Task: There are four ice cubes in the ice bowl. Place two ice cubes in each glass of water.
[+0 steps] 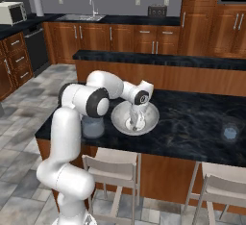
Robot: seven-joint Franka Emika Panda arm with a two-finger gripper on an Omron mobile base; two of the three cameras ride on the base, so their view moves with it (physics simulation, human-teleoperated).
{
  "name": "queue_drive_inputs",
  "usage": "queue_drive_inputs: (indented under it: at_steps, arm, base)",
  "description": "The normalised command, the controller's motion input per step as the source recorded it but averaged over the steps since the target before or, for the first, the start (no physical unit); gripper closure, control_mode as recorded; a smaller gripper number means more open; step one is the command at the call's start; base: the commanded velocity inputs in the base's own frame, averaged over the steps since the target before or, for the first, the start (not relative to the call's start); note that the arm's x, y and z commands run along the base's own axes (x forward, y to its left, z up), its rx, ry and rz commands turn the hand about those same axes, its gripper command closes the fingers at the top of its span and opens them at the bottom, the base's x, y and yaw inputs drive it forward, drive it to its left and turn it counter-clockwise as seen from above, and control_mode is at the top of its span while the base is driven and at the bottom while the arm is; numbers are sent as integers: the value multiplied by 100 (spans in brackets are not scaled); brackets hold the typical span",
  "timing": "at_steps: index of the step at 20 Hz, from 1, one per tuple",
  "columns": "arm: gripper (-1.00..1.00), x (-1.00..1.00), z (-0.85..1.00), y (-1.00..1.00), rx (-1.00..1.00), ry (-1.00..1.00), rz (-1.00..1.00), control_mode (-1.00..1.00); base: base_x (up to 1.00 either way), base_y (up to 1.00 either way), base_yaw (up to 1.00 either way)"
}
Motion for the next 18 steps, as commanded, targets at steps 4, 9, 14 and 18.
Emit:
queue_drive_inputs:
  at_steps: [4,9,14,18]
  arm:
    - [-100,0,-33,-14,-1,-12,-9,-100]
    - [-100,0,-32,-35,-4,-6,-17,-100]
    - [-100,0,-11,-33,-2,-10,-19,-100]
    - [-100,-7,-26,-37,-3,-5,-20,-100]
  base:
    - [0,0,0]
    - [0,0,0]
    - [0,0,0]
    - [0,0,0]
